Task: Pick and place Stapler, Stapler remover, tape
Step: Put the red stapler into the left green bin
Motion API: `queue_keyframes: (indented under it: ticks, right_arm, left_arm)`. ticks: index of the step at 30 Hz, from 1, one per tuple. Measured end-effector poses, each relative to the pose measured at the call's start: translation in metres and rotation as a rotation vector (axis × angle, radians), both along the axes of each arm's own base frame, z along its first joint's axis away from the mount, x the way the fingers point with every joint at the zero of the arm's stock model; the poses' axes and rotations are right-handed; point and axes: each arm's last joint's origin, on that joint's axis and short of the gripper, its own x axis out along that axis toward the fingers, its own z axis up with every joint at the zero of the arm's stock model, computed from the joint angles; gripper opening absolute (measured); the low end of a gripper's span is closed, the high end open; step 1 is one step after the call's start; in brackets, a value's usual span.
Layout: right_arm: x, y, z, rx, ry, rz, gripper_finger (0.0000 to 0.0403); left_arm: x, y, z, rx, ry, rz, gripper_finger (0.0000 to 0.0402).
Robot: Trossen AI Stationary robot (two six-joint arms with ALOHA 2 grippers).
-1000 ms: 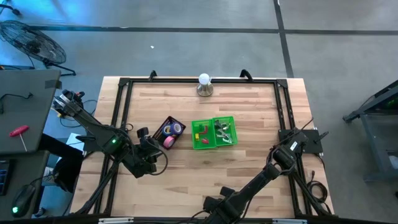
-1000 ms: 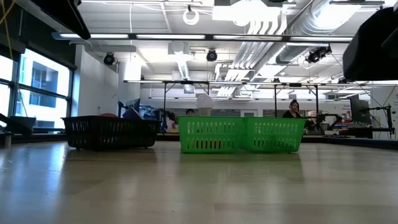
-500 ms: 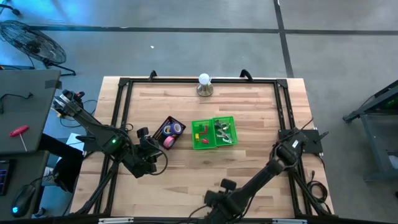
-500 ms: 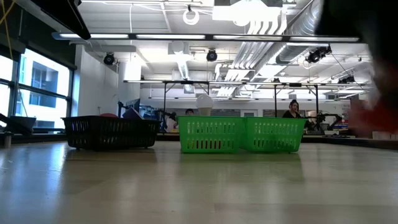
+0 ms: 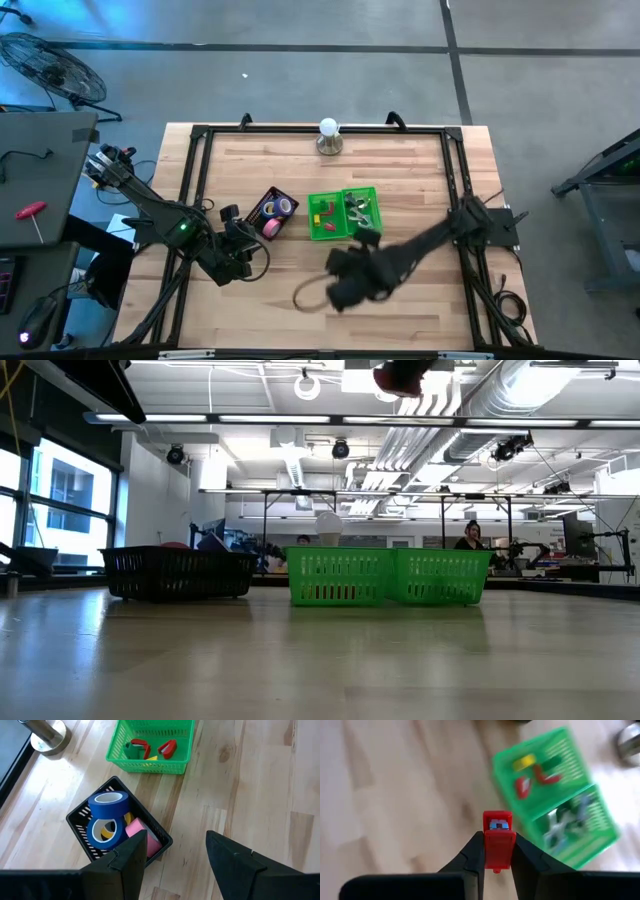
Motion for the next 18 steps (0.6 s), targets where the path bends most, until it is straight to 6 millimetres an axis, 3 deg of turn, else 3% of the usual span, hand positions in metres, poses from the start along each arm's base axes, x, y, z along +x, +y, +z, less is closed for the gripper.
queue_keyframes:
  ticks: [3,9,14,18]
  right_arm:
    - [0.01,-0.033,0.01,-0.029,0.0,-0.008,0.0053]
    - [0.039,-0.106,0.0,-0.012,0.061,-0.015,0.0053]
    - [0.053,-0.159,-0.026,0.073,0.088,-0.022,0.0053]
    - [0.053,-0.189,-0.058,0.166,0.119,-0.037,0.0053]
  left_arm:
    - [0.0,0.0,0.0,0.0,0.0,0.0,0.0195]
    - [0.0,0.0,0.0,-0.002,-0.002,0.0,0.0195]
    - [0.002,-0.001,0.001,-0.015,-0.019,0.0,0.0195]
    - [0.002,-0.001,0.001,-0.017,-0.022,0.0,0.0195]
